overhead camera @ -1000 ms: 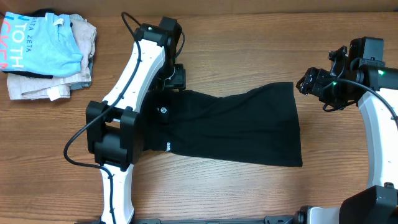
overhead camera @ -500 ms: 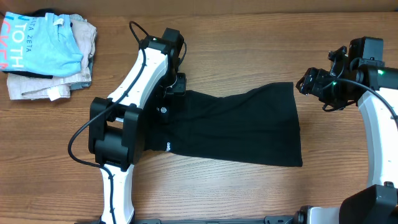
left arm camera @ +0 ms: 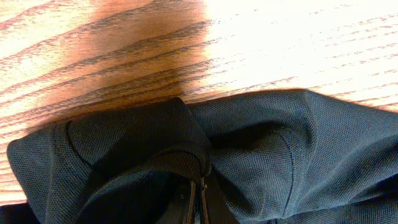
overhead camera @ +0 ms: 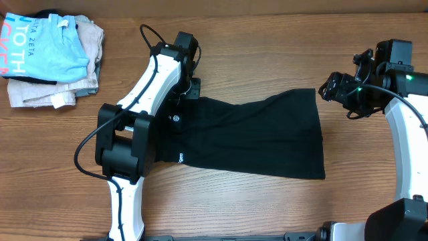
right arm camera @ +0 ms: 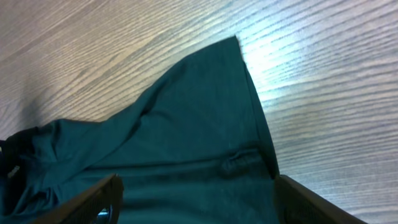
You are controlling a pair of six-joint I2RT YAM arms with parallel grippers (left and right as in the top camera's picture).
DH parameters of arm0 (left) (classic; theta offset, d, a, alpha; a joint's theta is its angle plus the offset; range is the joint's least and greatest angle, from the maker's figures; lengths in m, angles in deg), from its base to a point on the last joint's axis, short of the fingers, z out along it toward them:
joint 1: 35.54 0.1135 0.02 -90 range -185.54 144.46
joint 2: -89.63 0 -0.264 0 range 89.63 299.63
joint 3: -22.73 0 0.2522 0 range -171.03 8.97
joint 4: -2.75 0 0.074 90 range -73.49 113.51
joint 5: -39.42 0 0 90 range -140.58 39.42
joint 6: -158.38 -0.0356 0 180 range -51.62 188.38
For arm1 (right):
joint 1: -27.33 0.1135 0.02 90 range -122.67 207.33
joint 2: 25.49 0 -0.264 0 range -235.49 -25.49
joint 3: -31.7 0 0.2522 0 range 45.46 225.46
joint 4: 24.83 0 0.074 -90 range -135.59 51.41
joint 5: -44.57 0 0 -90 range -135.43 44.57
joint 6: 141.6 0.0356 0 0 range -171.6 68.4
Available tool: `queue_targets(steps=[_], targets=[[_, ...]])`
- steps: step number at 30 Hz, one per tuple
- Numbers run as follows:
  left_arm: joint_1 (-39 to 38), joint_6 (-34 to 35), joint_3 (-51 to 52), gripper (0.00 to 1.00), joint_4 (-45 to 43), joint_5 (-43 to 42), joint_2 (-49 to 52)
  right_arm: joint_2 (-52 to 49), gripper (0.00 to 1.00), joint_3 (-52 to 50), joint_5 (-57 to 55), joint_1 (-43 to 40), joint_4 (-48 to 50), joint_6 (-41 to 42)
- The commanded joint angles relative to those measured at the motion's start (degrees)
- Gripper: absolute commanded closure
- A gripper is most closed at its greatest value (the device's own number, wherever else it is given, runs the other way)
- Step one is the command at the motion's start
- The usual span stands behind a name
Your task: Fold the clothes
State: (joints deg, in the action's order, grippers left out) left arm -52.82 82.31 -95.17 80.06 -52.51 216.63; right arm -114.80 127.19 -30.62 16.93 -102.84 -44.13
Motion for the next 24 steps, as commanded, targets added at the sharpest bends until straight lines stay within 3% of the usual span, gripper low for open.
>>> queue_targets(steps=[1,6,9,13,24], targets=[[-0.22,-0.31,-0.50,0.96,0.94,-1.07,0.50,-0.13,0.20,-0.31,0.33,0.22,0.87,-0.46],[0.79,-0.24,-11.28,0.96,6.49,-0.79,0.48,-0.13,0.20,-0.31,0.35,0.22,3.61,-0.46],[2.16,3.52,-23.43,0.96,9.64,-0.81,0.48,-0.13,0.20,-0.31,0.33,0.22,7.28,-0.46],[3.30,6.75,-32.22,0.96,10.36,-0.83,0.48,-0.24,0.20,-0.31,0.28,0.33,12.02,-0.48],[2.97,7.13,-34.69,0.96,10.36,-0.87,0.50,-10.73,0.20,-0.31,-3.19,3.48,25.68,-0.44]])
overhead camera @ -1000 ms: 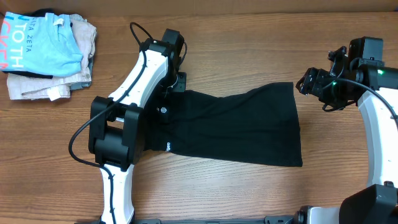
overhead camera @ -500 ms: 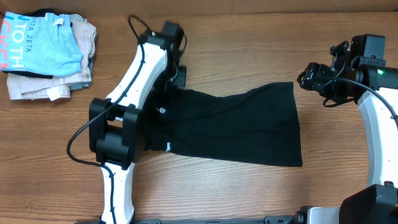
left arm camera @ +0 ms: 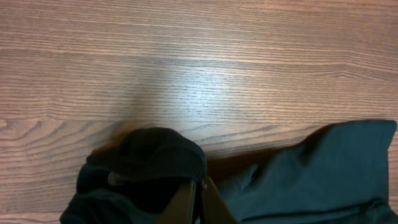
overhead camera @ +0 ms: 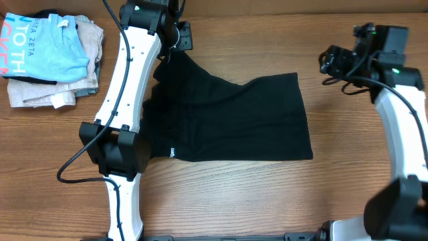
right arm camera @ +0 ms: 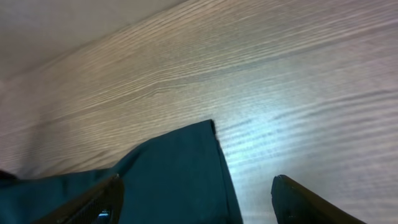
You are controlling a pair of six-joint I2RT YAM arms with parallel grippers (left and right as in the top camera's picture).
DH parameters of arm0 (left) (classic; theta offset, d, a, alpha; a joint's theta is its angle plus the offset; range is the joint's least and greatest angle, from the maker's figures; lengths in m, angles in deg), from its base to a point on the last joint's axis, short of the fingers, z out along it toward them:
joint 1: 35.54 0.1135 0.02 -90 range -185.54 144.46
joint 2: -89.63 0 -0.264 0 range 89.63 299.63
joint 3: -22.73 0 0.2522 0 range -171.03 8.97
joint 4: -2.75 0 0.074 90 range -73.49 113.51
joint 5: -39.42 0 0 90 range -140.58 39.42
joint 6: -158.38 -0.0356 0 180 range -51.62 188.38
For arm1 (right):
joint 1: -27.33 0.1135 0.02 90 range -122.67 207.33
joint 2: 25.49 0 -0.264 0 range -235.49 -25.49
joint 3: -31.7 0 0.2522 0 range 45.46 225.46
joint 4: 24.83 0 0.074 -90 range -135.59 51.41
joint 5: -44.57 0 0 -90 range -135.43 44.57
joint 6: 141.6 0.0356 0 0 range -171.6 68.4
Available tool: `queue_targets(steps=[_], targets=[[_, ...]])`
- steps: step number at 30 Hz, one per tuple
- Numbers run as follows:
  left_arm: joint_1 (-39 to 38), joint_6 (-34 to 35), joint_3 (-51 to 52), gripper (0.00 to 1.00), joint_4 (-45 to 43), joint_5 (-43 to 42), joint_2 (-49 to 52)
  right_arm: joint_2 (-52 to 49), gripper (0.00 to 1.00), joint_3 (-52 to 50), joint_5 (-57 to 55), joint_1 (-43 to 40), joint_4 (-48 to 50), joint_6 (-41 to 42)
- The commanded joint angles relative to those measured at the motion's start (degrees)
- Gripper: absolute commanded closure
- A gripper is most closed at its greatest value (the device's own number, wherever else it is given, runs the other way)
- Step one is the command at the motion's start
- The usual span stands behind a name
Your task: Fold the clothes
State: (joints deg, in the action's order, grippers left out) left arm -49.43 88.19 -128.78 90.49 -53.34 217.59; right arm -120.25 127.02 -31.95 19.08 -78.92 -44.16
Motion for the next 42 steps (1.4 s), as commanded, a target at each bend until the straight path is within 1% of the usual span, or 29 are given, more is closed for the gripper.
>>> queue_targets(steps=[1,6,9,12,17,21,26,28,29,30,31,32,33,35,37,39,42], targets=[[-0.52,1.22,-1.07,0.96,0.02,-0.04,-0.46,-7.28,0.20,-0.13,-1.86,1.77,3.04,-0.44],[-1.29,1.22,-1.05,0.96,1.16,-0.02,-0.46,-15.80,0.20,-0.13,-2.08,3.61,8.79,-0.46],[-1.77,1.20,-1.05,0.96,1.84,0.00,-0.46,-20.24,0.21,-0.13,-4.98,4.92,12.31,-2.05],[-1.90,1.25,-1.05,0.96,2.75,-0.02,-0.46,-23.32,0.25,-0.13,-10.27,6.34,15.67,-4.39],[-1.81,1.22,-1.05,0.96,3.85,0.28,-0.46,-25.83,0.32,-0.13,-13.79,8.00,18.12,-7.98],[-1.79,1.22,-1.05,0.96,3.82,0.39,-0.46,-26.95,0.37,-0.13,-14.29,9.05,19.28,-7.98],[-1.73,1.20,-1.05,0.96,4.24,0.42,-0.46,-28.98,0.37,-0.13,-12.07,9.53,20.76,-7.87],[-1.55,1.25,-1.05,0.96,4.42,0.37,-0.46,-29.24,0.43,-0.13,-11.63,9.53,20.85,-7.67],[-1.53,1.22,-1.05,0.96,4.42,0.39,-0.46,-29.24,0.49,-0.13,-11.63,9.53,20.83,-7.67],[-1.51,1.22,-1.05,0.96,4.42,0.39,-0.46,-29.24,0.56,-0.13,-11.65,9.53,20.87,-7.67],[-1.51,1.22,-1.05,0.96,4.39,0.39,-0.46,-29.24,0.71,-0.13,-11.63,9.53,21.00,-7.67],[-1.51,1.22,-1.05,0.96,4.39,0.39,-0.46,-29.24,0.82,-0.13,-11.63,9.53,21.09,-7.63],[-1.49,1.22,-1.05,0.96,4.42,0.42,-0.46,-29.24,0.85,-0.13,-11.52,9.53,21.22,-7.34],[-1.51,1.20,-1.05,0.96,4.57,0.42,-0.46,-29.24,0.85,-0.13,-10.34,9.53,21.66,-7.26],[-1.51,1.22,-1.05,0.96,4.94,0.42,-0.46,-29.24,0.91,-0.11,-8.96,9.53,22.05,-7.21],[-1.49,1.20,-1.05,0.96,5.29,0.42,-0.46,-29.22,0.95,0.44,-8.26,9.53,21.88,-6.82],[-1.36,1.16,-1.05,0.96,5.31,0.46,-0.46,-28.94,0.96,4.31,-8.26,9.27,18.12,-5.73]])
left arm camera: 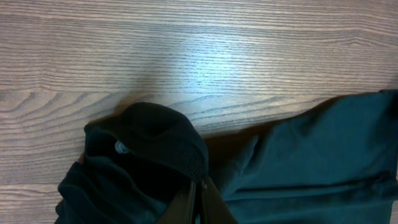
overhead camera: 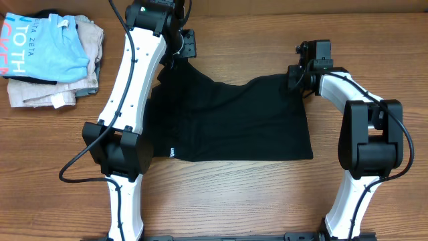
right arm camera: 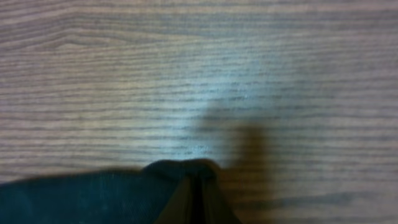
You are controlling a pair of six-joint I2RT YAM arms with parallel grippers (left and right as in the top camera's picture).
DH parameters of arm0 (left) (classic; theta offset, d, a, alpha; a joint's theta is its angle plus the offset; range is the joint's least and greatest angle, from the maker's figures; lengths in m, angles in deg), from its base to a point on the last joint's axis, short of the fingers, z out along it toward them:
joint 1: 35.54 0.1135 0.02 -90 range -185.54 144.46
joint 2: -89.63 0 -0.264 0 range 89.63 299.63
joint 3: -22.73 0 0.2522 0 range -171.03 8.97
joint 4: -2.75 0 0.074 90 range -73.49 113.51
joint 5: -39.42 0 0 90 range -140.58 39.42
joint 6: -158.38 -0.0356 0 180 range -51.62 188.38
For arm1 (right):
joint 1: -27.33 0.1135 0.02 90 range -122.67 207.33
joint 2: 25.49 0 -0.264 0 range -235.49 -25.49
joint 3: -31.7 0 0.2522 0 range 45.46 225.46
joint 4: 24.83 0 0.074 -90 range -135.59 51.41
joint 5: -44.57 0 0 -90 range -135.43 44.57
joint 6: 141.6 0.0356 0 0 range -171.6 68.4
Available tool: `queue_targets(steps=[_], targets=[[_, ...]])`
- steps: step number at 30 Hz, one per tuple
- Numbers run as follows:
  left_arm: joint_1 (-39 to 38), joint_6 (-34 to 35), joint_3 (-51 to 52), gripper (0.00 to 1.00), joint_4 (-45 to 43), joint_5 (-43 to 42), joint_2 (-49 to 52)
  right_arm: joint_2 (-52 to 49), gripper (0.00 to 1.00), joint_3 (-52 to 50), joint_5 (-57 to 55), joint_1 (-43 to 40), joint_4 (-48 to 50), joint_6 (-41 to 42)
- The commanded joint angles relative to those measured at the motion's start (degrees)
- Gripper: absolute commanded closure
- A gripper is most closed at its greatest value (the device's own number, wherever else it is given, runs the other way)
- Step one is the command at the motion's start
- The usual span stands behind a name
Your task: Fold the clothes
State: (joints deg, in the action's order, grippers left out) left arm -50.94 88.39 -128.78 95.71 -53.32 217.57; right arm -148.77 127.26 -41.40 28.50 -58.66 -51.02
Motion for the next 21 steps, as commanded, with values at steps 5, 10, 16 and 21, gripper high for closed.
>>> queue_targets(steps=[5,10,16,21], targets=[[1.66,1.92,-1.18,0.96,2.29,1.27,-0.68,1.31,0.96,14.71,1.29,-2.19,-18.18,1.11],[3.89,4.02,-1.18,0.96,4.17,-0.46,-0.79,4.04,0.96,23.43,5.14,-4.57,-34.56,1.07],[4.48,2.69,-1.18,0.96,6.97,-0.59,-0.90,9.33,0.96,24.94,6.12,-5.11,-47.74,1.14],[4.48,2.69,-1.16,0.96,11.80,0.42,-0.87,10.95,0.96,24.92,5.90,-5.11,-55.82,3.23]])
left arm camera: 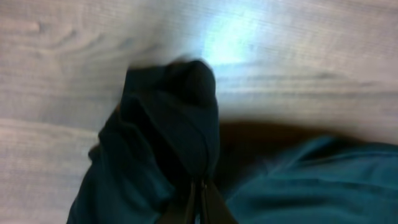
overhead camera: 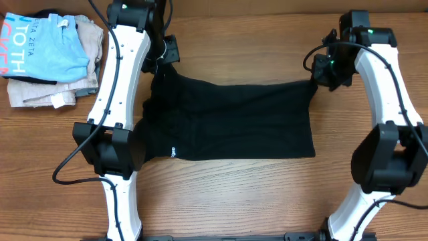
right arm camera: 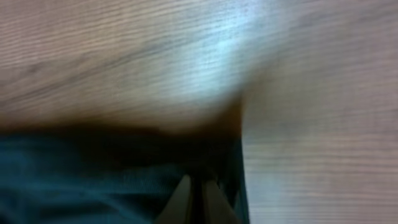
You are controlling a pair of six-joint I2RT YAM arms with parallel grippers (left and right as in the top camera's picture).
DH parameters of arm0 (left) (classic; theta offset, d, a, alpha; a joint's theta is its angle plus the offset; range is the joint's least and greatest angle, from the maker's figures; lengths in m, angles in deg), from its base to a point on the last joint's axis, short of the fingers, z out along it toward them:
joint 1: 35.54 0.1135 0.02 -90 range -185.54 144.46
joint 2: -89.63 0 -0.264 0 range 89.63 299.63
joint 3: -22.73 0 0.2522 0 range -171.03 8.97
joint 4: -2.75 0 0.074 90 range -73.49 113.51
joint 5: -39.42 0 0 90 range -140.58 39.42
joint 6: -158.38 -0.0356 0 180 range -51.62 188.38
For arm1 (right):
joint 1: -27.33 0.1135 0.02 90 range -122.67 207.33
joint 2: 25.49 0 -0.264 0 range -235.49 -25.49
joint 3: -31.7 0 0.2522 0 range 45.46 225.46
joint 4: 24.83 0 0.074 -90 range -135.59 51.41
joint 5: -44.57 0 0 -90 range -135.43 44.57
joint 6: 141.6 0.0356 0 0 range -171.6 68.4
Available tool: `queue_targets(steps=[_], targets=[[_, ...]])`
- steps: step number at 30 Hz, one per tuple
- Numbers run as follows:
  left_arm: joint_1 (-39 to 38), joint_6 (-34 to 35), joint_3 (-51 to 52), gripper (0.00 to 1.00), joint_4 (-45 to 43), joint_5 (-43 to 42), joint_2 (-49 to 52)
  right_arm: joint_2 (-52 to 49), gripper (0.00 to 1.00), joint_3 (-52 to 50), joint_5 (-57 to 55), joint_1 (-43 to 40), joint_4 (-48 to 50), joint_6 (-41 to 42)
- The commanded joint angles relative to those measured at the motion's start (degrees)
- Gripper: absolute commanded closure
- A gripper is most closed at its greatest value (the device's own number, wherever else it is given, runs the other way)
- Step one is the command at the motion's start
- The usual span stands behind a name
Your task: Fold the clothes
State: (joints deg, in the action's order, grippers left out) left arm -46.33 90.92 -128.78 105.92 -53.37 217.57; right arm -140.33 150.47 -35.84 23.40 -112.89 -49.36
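A black shirt (overhead camera: 231,120) lies spread across the middle of the wooden table, stretched taut between both arms. My left gripper (overhead camera: 160,65) is shut on its far left corner, a bunched fold of black cloth (left arm camera: 180,124) rising from the jaws in the left wrist view. My right gripper (overhead camera: 314,80) is shut on the far right corner, the dark cloth (right arm camera: 124,168) pinched between its closed fingers in the right wrist view. The shirt's near edge rests on the table, a small white label (overhead camera: 171,151) showing at its near left.
A pile of folded clothes (overhead camera: 50,57), light blue on top with beige under it, sits at the far left corner of the table (overhead camera: 234,194). The table's back edge runs just behind both grippers.
Both grippers have moved apart, the left one leftward and the right one rightward, still shut on the far corners. The shirt's far edge is now pulled straight and flat.
At first my left gripper held the shirt's left end low over the table and the right gripper was open off to the right. The left then carried its corner to the far edge. The right gripper shut on the far right corner, and now the shirt is stretched between them.
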Motion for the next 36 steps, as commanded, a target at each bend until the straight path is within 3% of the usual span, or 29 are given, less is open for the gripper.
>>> queue_targets(steps=[1,5,10,16,20,21,23,26,28,31,36], targets=[[-0.13,0.17,-1.16,0.96,2.95,1.36,-0.87,2.51,0.96,1.49,0.35,-0.02,-2.78,2.29],[-0.13,-0.28,-0.98,0.96,7.43,4.70,-0.87,2.54,0.96,-0.98,-0.09,-0.02,-4.70,3.87],[-0.68,-3.32,2.82,0.96,7.43,0.76,-1.09,2.67,0.96,-6.69,-1.14,-0.02,-4.57,5.09],[-1.46,-3.61,17.59,0.96,7.23,4.87,-1.09,2.67,0.96,-14.03,-0.96,-0.02,-2.73,5.07],[-1.44,-0.35,26.01,0.96,6.64,12.87,-1.09,2.67,0.96,-18.16,-1.16,-0.02,-2.27,5.31],[-1.51,0.46,27.30,0.95,6.64,15.02,-1.09,2.67,0.94,-19.23,-1.33,-0.07,-1.99,5.33],[-1.77,0.63,29.68,0.94,6.34,17.75,-1.09,2.67,0.80,-21.68,-3.98,-0.20,-0.63,7.21],[-1.77,0.31,31.15,0.63,6.14,18.58,-1.09,2.67,0.51,-24.46,-5.27,-0.59,1.57,7.89],[-1.75,0.15,31.28,0.44,6.03,19.02,-1.09,2.67,0.40,-25.40,-5.51,-1.01,2.71,7.85],[-1.60,0.72,31.10,0.37,5.73,19.37,-1.09,2.67,0.33,-25.66,-5.64,-1.46,4.35,6.69],[-1.57,2.75,27.61,0.34,5.70,19.28,-1.95,2.67,0.30,-26.43,-2.25,-1.29,8.20,3.58]])
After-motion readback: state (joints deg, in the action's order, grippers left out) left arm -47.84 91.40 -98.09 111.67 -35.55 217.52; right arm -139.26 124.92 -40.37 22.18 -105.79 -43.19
